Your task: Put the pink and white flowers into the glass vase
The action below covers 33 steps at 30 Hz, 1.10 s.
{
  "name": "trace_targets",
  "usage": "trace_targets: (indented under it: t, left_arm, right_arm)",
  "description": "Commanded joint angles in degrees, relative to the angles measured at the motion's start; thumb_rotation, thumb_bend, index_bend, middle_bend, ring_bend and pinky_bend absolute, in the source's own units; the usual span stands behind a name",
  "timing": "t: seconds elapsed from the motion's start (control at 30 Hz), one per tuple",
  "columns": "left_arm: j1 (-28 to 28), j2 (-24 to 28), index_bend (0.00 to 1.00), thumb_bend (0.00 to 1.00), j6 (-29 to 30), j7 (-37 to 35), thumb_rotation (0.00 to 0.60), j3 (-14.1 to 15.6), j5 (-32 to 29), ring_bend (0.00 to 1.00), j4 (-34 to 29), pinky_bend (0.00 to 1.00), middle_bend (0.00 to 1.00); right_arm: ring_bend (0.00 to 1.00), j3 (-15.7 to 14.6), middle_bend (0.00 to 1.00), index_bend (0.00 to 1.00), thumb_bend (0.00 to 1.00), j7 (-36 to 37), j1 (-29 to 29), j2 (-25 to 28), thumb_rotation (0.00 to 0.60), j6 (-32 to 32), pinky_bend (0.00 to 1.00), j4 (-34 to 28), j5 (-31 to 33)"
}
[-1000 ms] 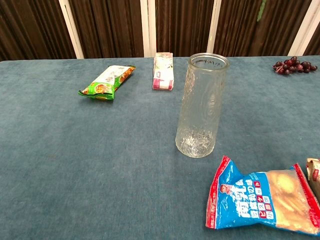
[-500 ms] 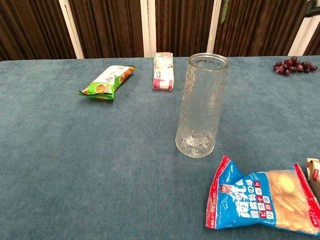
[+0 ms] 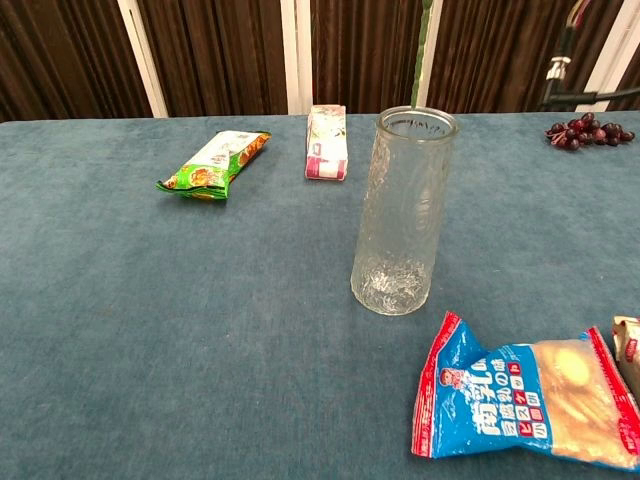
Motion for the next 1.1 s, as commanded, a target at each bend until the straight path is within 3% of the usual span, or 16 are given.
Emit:
trace_targets:
  t: [0.03, 0.37, 0.77, 1.1]
  left_arm:
    - [0.0, 0.0, 0.14, 0.19, 0.0, 0.1, 0.6, 0.0, -0.1, 0.0, 0.0, 0.0, 0.0]
    - [-0.2, -0.5, 0.14, 0.19, 0.0, 1.9, 0.6, 0.2, 0.5, 0.0, -0.4, 0.0, 0.0]
    - [-0.2, -0.8, 0.15, 0.19, 0.0, 3.1, 0.6, 0.3, 0.5, 0.0, -0.7, 0.0, 0.0]
    - [-0.1, -0.6, 0.15, 0.19, 0.1, 2.8, 0.6, 0.2, 0.1, 0.0, -0.7, 0.0, 0.0]
  right_arm:
    - [0.6, -0.5, 0.5, 0.56, 0.37, 0.6, -0.5, -0.5, 0.6, -0.5, 0.37, 0.6, -0.6]
    - [0.6, -3.8, 0.5, 0.56, 0.37, 3.3, -3.2, -1.7, 0.6, -3.0, 0.37, 2.9, -3.8]
    - [0.6, -9.8, 0.5, 0.56, 0.37, 8.6, -6.6, -5.9, 0.6, -3.6, 0.37, 8.3, -13.6]
    - [0.6, -11.9, 0.5, 0.57, 0.37, 10.1, -6.7, -10.7, 0.6, -3.5, 0.37, 13.5, -17.1]
